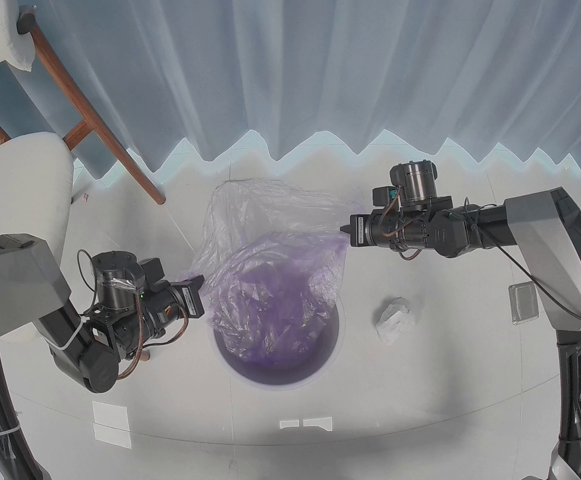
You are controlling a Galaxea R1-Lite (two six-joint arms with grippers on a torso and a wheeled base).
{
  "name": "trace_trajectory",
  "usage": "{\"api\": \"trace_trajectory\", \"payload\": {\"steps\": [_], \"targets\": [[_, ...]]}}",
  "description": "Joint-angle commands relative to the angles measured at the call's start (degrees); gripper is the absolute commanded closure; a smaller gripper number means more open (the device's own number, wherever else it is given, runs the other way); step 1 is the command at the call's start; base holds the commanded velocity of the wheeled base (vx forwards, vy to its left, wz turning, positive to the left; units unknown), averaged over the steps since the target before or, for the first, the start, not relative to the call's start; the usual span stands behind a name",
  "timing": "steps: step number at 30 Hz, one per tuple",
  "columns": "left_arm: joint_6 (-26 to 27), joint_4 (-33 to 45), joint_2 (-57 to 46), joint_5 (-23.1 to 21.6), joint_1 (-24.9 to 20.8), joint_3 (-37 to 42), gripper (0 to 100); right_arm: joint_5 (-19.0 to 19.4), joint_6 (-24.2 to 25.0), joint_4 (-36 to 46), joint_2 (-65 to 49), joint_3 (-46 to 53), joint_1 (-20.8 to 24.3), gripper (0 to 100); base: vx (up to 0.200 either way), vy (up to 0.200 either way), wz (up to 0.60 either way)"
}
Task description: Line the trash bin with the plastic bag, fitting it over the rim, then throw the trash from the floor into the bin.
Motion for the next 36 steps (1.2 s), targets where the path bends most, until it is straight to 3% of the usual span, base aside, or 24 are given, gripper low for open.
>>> {"api": "trace_trajectory", "payload": {"steps": [1,4,6,9,14,20,22,28,34,36], "targets": [[3.7,-0.1,-0.3,-3.2,-0.9,4.9,100,3.5,-0.5,-0.2,-4.4,6.5,-1.4,100,0.000,0.000,0.00],[6.5,-0.2,-0.3,-5.6,-0.3,8.7,100,5.7,-1.6,-0.4,-6.9,12.0,-2.2,100,0.000,0.000,0.00],[8.8,-2.7,0.3,-8.3,0.8,13.2,100,8.8,-3.1,-3.2,-9.8,21.0,-3.8,100,0.000,0.000,0.00],[10.1,-7.6,3.6,-9.4,2.0,16.7,100,10.9,-5.1,-11.3,-10.6,29.5,-5.1,100,0.000,0.000,0.00],[11.9,-17.8,10.7,-9.4,2.0,20.7,100,11.2,-6.2,-24.2,-10.6,39.6,-6.3,100,0.000,0.000,0.00],[13.5,-17.1,10.9,-11.3,1.1,22.1,100,11.3,-5.9,-28.6,-11.6,45.1,-6.4,100,0.000,0.000,0.00],[15.2,-17.1,9.5,-14.2,0.7,23.4,100,11.6,-5.9,-32.5,-13.7,51.6,-6.3,100,0.000,0.000,0.00],[19.5,-17.1,8.9,-19.3,0.7,25.7,100,12.3,-5.9,-40.8,-13.6,58.6,-6.0,100,0.000,0.000,0.00],[22.6,-17.0,9.1,-24.7,0.2,29.0,100,13.3,-6.3,-41.4,-14.9,63.8,-4.6,100,0.000,0.000,0.00],[23.0,-16.9,9.6,-24.7,0.2,30.4,100,13.4,-6.6,-41.4,-14.9,64.9,-4.4,100,0.000,0.000,0.00]]}}
